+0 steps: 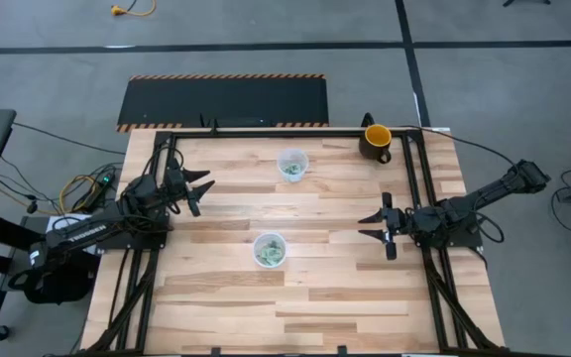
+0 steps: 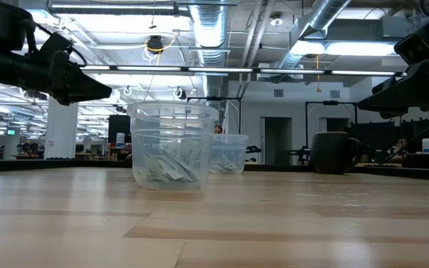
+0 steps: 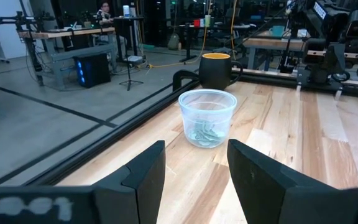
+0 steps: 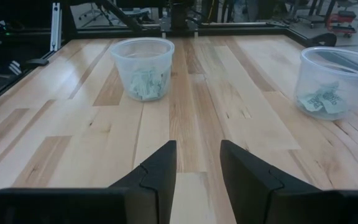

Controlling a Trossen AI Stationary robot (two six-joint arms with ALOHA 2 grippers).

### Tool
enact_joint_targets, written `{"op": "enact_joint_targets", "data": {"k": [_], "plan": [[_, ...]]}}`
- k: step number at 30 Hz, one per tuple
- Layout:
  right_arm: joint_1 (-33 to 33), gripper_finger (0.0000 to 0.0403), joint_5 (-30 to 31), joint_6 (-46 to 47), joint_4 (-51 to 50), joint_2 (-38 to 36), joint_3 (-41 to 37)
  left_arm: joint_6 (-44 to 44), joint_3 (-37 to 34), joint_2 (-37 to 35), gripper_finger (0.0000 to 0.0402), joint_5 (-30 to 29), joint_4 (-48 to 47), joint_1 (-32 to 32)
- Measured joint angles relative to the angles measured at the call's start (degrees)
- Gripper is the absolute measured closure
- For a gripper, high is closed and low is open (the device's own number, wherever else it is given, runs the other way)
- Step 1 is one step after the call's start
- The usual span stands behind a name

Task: Pick and place items into bin
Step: Return to Home Position

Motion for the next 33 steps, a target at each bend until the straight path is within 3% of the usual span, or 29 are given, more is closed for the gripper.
{"op": "enact_joint_targets", "data": {"k": [33], "plan": [[0.02, 0.0284, -0.02, 0.0, 0.0, 0.0, -0.01, 1.29, -0.02, 0.02, 0.0239, -0.02, -0.02, 0.02]]}}
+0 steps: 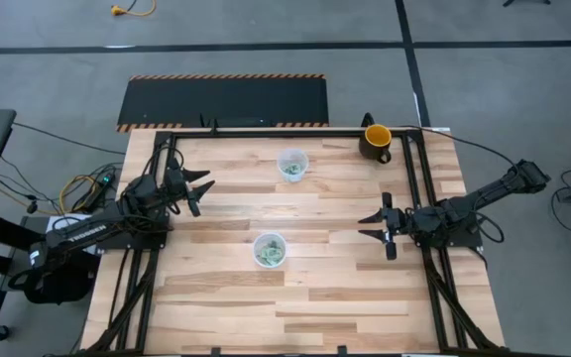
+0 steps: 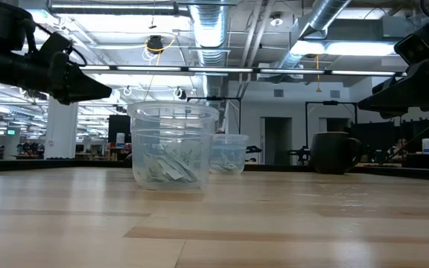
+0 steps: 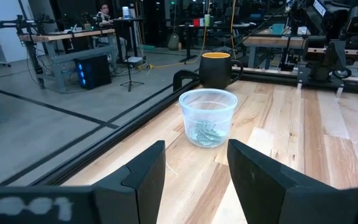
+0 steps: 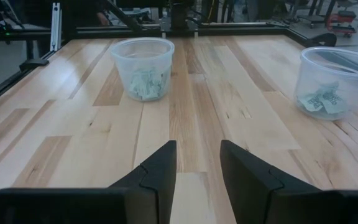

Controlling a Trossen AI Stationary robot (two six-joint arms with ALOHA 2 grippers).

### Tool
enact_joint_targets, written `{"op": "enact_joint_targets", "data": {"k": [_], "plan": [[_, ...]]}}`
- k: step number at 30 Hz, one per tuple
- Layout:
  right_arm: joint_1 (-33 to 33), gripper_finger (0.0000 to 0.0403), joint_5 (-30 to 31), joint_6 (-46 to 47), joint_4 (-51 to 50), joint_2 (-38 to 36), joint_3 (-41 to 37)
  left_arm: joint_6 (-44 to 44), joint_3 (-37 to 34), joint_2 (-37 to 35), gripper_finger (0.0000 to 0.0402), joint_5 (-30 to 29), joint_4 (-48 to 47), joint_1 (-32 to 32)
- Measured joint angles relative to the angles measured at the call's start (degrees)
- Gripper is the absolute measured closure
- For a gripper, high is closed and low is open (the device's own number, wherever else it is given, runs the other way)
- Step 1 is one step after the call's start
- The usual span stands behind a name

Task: Pick and place items into bin
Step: Return to Home Position

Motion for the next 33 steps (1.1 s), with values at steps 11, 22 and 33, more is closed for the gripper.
{"op": "enact_joint_targets", "data": {"k": [11, 22, 33], "plan": [[0.0, 0.0284, 0.02, -0.02, 0.0, 0.0, 0.0, 0.76, 0.02, -0.01, 0.0239, 0.0, 0.02, 0.0], [0.0, 0.0284, 0.0, 0.0, 0.0, 0.0, 0.0, 0.98, 0.02, -0.01, 0.0239, 0.01, 0.01, 0.0], [-0.02, 0.0284, 0.02, -0.02, 0.0, 0.02, 0.0, 1.9, 0.0, 0.0, 0.0239, 0.0, 0.02, 0.0]]}}
